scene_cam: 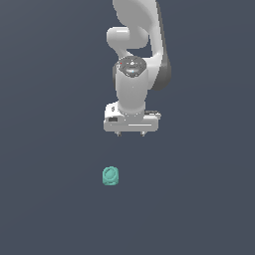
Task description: Pick up the object and move it to a goal position.
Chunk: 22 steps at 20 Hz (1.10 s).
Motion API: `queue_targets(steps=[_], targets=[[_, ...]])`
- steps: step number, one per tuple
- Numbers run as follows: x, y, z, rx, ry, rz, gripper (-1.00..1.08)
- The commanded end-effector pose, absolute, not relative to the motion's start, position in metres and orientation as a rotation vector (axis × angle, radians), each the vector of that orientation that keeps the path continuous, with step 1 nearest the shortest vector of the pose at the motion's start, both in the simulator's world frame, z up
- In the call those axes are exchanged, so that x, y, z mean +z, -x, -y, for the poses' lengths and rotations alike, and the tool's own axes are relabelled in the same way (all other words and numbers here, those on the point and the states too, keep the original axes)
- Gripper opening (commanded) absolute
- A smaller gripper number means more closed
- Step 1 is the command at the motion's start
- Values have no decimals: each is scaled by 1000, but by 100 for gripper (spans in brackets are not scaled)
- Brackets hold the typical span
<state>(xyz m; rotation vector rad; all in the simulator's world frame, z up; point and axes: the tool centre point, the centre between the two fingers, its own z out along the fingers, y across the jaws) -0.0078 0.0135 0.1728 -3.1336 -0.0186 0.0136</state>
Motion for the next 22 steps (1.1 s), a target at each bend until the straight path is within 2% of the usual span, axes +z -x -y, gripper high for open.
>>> queue_targets(steps=[1,14,22], targets=[[173,8,-13,14,3134,19,100],[179,7,-23,-15,3122,0,100],[172,-9,-16,-13,3124,6,100]])
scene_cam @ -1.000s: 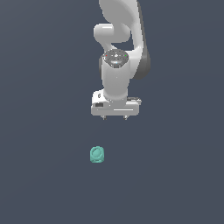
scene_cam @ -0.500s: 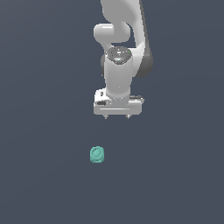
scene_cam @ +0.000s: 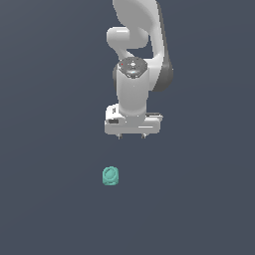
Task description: Pick up the object and move it to a goal position.
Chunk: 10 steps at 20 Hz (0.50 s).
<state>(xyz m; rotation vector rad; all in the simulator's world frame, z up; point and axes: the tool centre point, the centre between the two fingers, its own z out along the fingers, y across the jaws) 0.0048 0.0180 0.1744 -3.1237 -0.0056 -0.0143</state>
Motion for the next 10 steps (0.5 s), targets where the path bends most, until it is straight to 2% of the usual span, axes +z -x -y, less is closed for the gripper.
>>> queue_targets(steps=[1,10], targets=[[171,-12,-14,-13,3125,8,100],[148,-54,12,-10,3130,25,100]])
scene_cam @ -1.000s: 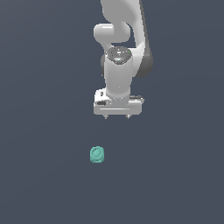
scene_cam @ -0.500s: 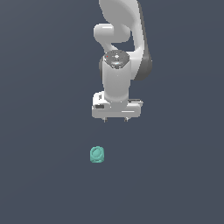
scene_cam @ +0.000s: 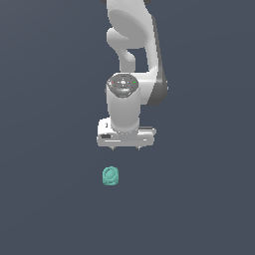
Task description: Pick up the object and move it to a goal position.
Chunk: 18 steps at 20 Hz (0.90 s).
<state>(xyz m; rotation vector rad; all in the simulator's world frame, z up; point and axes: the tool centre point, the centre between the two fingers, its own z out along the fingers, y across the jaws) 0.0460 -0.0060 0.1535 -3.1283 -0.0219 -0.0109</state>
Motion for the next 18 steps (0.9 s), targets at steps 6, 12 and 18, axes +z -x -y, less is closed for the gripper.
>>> queue_targets(steps=[6,12,18], targets=[[126,-83,35,-6,3134,39,100],[106,-103,55,-3,3138,50,100],[94,-113,67,-1,3140,56,100]])
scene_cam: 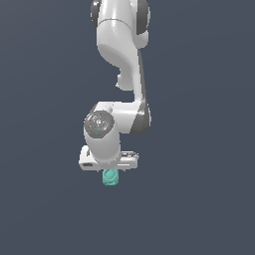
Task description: Pick up the object and move it to a goal position.
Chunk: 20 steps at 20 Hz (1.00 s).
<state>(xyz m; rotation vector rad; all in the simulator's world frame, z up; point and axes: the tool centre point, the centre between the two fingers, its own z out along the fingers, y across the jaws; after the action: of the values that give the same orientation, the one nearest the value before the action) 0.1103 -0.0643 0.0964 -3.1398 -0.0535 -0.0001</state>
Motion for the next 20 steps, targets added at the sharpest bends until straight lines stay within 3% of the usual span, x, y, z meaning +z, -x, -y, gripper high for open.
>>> queue_targets(steps=[1,10,20], targets=[[93,-114,68,-1,3140,56,100],[86,-115,71,1,3141,57,100],[41,-114,71,0,3141,58,100]])
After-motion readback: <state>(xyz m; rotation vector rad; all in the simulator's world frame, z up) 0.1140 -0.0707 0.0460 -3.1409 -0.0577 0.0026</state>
